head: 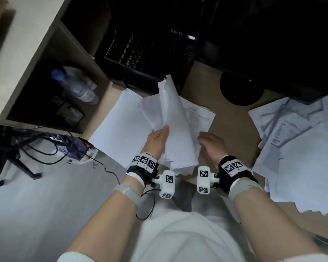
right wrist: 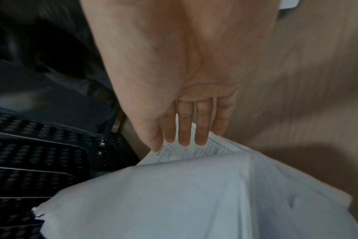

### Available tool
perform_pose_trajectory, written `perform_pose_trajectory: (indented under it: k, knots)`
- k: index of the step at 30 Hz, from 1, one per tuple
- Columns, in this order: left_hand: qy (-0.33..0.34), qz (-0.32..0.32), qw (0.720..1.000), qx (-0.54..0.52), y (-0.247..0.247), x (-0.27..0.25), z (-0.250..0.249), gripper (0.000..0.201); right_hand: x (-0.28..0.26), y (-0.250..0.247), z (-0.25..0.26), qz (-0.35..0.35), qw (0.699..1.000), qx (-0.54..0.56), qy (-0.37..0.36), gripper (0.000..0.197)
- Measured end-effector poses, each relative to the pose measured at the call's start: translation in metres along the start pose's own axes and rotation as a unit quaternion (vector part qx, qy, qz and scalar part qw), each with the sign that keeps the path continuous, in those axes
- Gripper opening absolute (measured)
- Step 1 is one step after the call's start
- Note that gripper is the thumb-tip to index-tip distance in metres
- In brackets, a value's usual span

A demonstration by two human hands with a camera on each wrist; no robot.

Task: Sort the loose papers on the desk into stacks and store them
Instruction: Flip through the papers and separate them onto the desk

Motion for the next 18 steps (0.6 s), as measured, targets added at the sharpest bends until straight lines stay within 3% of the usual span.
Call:
perform_pose_trajectory:
  k: [5, 9, 12, 15, 18]
  knots:
    - [0.015, -0.008, 1.0, -0.004, 0.063, -0.022, -0.002, 0.026, -0.014, -0.041, 0.006, 0.071, 0.994, 0.049, -0.064, 0.042]
    - [0.024, -0.019, 1.0, -0.008, 0.113, -0.049, 0.001, 0.011, -0.028, -0.077, -0.001, 0.149, 0.983, 0.073, -0.078, 0.076]
    - [0.018, -0.003, 0.999, -0.041, 0.149, -0.067, 0.002, 0.047, -0.037, -0.106, 0.001, 0.191, 0.975, 0.0, -0.118, 0.08]
    - [0.048, -0.004, 0.999, -0.02, 0.176, -0.084, -0.007, 0.044, -0.048, -0.133, 0.01, 0.226, 0.96, -0.063, -0.153, 0.078]
    - [0.068, -0.03, 0.997, 0.0, 0.193, -0.096, -0.014, 0.051, -0.059, -0.154, 0.018, 0.238, 0.96, -0.052, -0.136, 0.06]
Point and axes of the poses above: each hand's wrist, its own x-axis towards the middle knuckle, its own y-axis out of the palm, z = x × y, the point moved 4 cm from there along x, towards the middle knuckle, and after that the axes turned 9 degrees about -y, right-handed, at the moved point
